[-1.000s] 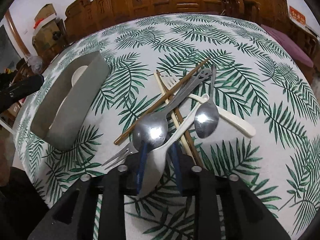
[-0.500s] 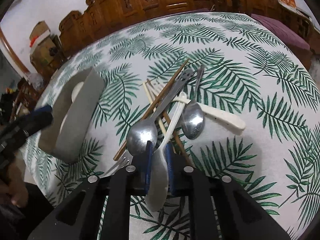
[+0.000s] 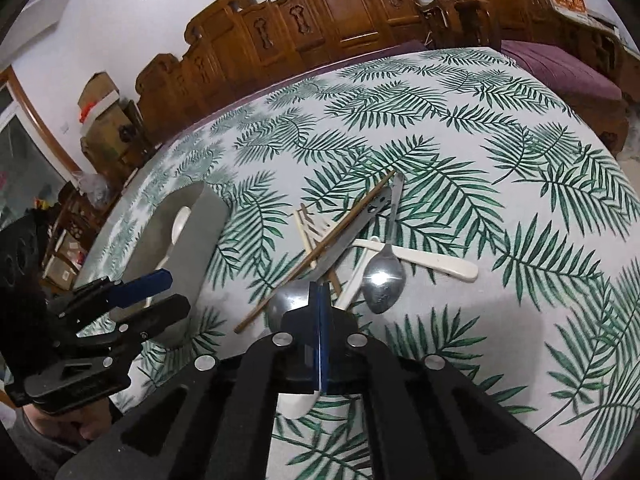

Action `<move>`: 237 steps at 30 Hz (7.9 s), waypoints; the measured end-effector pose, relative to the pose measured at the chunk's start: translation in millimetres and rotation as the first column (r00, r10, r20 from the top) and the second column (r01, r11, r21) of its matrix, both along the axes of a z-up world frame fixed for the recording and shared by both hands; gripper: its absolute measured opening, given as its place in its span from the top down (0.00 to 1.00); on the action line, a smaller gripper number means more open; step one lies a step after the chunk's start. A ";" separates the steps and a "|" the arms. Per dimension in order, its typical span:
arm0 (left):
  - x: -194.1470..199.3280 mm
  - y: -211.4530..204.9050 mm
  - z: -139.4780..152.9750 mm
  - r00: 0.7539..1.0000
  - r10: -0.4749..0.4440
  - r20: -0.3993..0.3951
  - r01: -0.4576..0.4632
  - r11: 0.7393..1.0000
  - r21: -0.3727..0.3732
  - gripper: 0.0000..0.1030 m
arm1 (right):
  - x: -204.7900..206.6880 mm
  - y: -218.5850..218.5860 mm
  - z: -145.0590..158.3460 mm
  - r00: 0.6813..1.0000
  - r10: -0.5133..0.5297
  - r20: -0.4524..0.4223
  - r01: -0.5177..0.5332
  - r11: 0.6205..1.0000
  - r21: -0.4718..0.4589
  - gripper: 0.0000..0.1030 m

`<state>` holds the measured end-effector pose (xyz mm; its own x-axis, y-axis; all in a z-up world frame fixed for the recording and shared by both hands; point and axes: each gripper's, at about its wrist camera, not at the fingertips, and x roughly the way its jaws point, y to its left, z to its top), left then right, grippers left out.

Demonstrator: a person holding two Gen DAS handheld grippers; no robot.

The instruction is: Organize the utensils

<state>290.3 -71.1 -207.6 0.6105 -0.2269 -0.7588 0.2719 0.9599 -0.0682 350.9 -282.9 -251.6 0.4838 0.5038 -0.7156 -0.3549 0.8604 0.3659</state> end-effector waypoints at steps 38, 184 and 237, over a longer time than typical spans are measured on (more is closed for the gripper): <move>-2.8 -5.2 -3.2 1.000 -0.023 -0.011 0.023 1.000 0.005 0.59 | 13.9 -5.9 -17.4 0.994 -0.064 -0.089 0.064 0.998 -0.007 0.96; 32.5 113.9 -13.7 0.974 0.159 -0.160 -0.162 0.987 -0.004 0.99 | -10.4 102.5 62.2 0.980 0.131 0.151 -0.131 0.991 -0.015 0.96; 16.2 137.0 31.0 0.980 0.201 -0.011 -0.201 0.976 -0.079 0.93 | 8.0 128.0 63.0 0.971 0.145 0.191 -0.130 0.988 -0.085 0.92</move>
<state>306.5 65.9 -176.6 0.6476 -0.1591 -0.7452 0.0735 0.9864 -0.1468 358.9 -154.9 -188.6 0.5480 0.5263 -0.6502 -0.5303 0.8197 0.2165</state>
